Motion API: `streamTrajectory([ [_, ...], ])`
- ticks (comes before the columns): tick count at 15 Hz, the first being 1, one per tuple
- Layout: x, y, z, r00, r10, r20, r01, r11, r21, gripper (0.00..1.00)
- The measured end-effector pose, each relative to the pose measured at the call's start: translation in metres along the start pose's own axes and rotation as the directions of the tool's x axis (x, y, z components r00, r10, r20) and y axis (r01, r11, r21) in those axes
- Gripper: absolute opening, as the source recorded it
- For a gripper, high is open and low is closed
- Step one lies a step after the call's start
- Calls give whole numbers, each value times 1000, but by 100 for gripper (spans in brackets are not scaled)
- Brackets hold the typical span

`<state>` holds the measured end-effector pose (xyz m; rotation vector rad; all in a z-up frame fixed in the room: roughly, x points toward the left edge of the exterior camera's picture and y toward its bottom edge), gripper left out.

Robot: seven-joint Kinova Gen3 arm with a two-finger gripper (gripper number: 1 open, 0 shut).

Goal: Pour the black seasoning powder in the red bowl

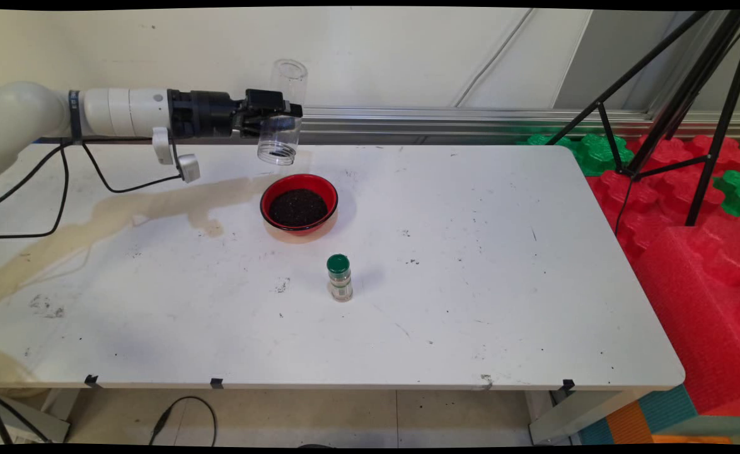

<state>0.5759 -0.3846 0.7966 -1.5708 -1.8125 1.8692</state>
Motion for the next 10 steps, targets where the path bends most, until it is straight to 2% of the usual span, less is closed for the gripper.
streamTrajectory([
  [5,-2,0,1,989,-148,7,148,989,-4,0],
  [10,-2,0,1,950,-312,1,311,950,-17,0],
])
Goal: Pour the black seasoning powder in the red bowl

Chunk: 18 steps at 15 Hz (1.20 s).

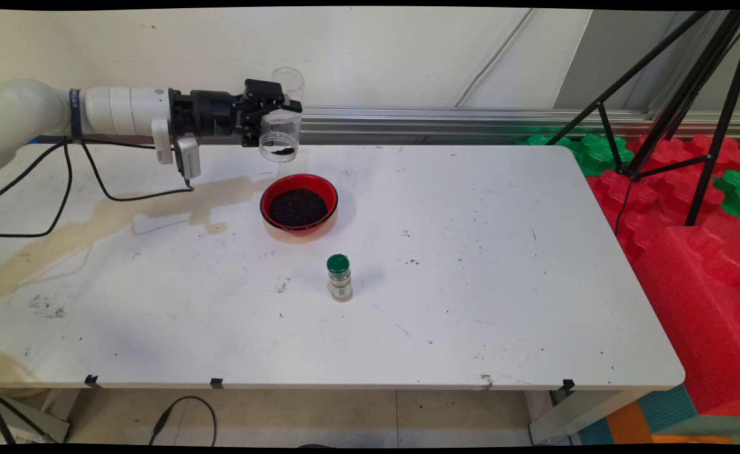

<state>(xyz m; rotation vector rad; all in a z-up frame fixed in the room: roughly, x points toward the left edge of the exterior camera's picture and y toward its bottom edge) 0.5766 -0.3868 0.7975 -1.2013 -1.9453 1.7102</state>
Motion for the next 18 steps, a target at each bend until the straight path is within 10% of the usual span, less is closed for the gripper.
streamTrajectory([
  [8,-4,2,-1,973,-229,5,230,973,-19,0],
  [14,-8,2,-2,915,-404,11,404,914,-36,0],
  [18,-13,2,-4,839,-544,24,544,837,-50,0],
])
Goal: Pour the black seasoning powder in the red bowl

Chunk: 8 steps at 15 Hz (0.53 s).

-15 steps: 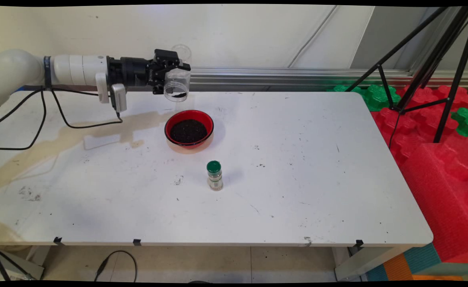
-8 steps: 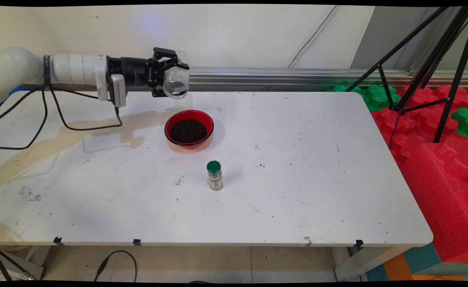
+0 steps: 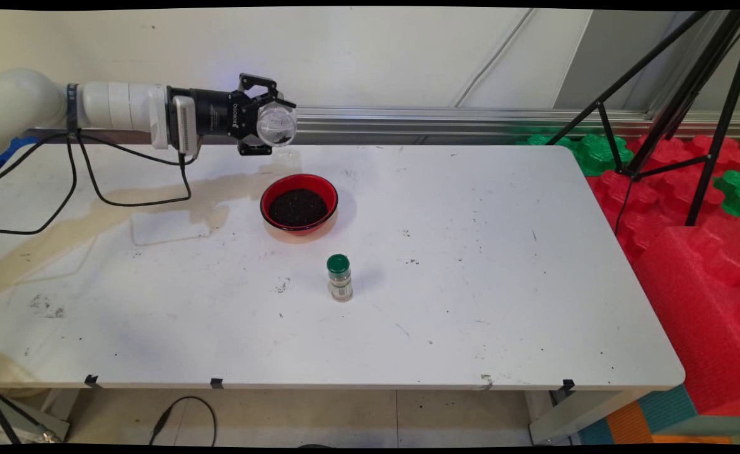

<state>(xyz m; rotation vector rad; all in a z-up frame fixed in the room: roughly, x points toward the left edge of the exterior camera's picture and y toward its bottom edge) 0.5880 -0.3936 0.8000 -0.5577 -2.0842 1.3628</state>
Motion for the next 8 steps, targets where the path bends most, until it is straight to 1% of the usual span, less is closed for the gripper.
streamTrajectory([
  [1,-1,0,0,1000,-23,1,23,1000,-2,0],
  [3,-2,-2,-1,995,-100,2,100,995,-10,0],
  [5,-4,-3,-1,984,-177,2,177,984,-20,0],
  [6,-5,-3,-2,980,-200,2,200,979,-22,0],
  [8,-6,-4,-2,962,-273,3,273,962,-29,0],
])
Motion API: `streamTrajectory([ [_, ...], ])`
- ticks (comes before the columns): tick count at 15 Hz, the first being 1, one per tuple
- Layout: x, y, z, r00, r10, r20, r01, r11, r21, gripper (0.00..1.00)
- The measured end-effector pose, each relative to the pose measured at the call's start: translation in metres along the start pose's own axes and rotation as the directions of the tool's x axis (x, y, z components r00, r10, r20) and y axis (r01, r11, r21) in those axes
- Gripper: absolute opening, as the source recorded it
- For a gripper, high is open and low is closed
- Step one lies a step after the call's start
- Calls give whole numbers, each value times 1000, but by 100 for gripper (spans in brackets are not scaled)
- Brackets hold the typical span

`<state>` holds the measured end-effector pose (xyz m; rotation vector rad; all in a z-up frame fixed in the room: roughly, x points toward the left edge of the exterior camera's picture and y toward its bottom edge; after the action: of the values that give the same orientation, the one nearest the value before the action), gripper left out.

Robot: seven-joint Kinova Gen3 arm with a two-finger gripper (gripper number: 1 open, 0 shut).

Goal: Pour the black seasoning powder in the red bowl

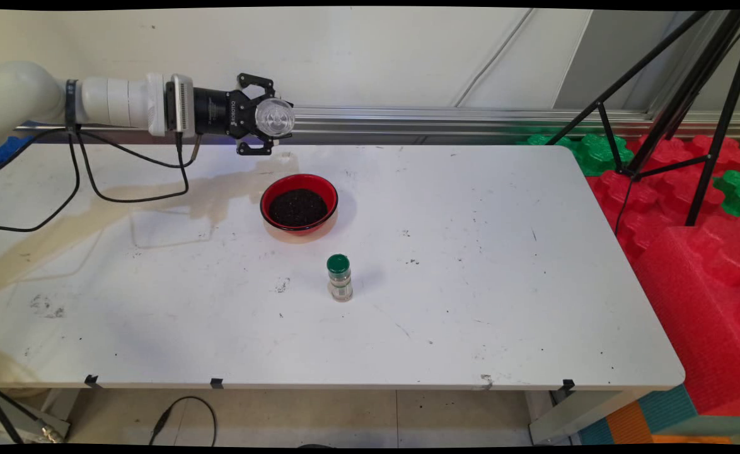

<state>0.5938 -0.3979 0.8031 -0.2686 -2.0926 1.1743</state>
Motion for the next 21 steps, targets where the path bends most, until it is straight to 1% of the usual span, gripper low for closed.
streamTrajectory([
  [2,-2,-2,0,996,-87,0,87,996,-7,0],
  [3,-2,-3,0,992,-128,0,128,992,-9,0],
  [6,-3,-6,0,972,-233,-3,233,972,-18,0],
  [7,-3,-7,0,964,-264,-6,264,964,-20,0],
  [10,-4,-11,0,925,-379,-12,379,925,-25,0],
  [11,-4,-11,0,919,-395,-13,394,919,-25,0],
  [12,-5,-13,0,902,-430,-15,430,902,-27,0],
  [13,-5,-13,-1,893,-450,-16,450,893,-26,0],
  [14,-5,-15,-1,877,-480,-19,479,877,-26,0],
  [19,-2,-20,-1,784,-619,-40,619,785,-34,0],
  [20,-2,-21,-2,768,-639,-45,638,769,-36,0],
  [21,-1,-21,-2,757,-652,-48,650,759,-37,0],
])
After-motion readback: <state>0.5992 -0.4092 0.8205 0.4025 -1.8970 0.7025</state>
